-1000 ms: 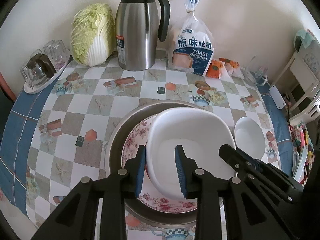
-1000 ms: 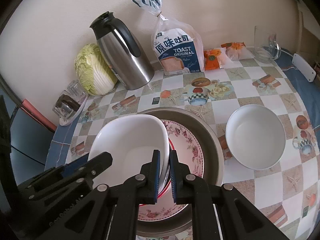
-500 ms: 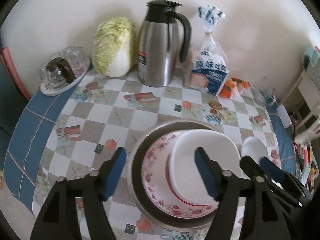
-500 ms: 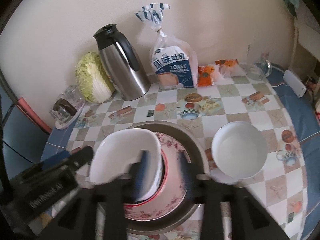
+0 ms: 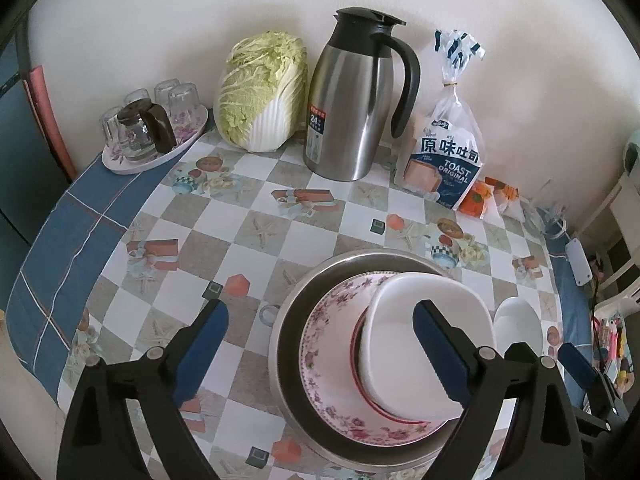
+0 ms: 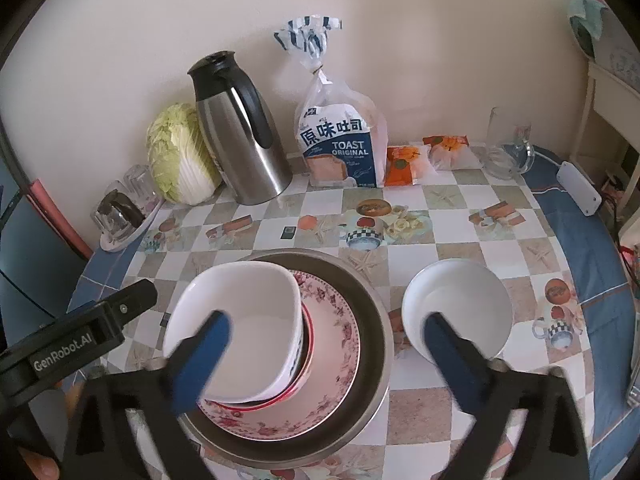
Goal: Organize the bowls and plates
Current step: 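Move both grippers to the white round bowl on the table, then close both grippers on the rim of the white round bowl, then lift the round bowl with both grippers and carry it over the basin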
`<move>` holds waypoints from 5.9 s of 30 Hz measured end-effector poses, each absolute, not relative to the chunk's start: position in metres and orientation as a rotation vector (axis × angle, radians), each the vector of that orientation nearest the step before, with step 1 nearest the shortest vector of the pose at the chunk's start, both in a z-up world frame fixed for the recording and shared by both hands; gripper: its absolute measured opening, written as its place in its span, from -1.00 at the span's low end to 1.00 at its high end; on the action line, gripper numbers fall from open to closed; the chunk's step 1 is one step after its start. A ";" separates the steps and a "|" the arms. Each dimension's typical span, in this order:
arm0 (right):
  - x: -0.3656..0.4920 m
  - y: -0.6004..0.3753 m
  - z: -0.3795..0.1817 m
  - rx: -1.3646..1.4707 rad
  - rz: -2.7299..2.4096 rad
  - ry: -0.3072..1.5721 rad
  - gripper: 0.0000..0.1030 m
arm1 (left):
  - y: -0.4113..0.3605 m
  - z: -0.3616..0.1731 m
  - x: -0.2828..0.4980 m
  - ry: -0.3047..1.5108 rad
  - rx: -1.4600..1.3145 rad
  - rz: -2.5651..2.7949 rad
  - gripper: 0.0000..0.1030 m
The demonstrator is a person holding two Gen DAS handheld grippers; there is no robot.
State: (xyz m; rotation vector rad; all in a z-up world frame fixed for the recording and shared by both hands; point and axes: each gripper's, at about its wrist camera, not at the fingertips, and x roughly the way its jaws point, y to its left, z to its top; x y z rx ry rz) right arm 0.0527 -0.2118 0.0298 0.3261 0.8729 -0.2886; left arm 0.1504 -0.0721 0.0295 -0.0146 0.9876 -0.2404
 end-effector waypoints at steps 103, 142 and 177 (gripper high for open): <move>-0.011 -0.378 -0.070 0.639 -0.447 0.925 -0.82 | -0.299 -0.055 0.114 1.066 0.272 -0.611 -0.40; -0.018 -0.385 -0.065 0.672 -0.444 0.921 -0.81 | -0.304 -0.051 0.104 1.055 0.291 -0.653 -0.78; 0.038 -0.210 0.060 0.472 -0.211 0.790 -0.81 | -0.096 0.062 0.121 0.913 0.042 -0.461 -0.77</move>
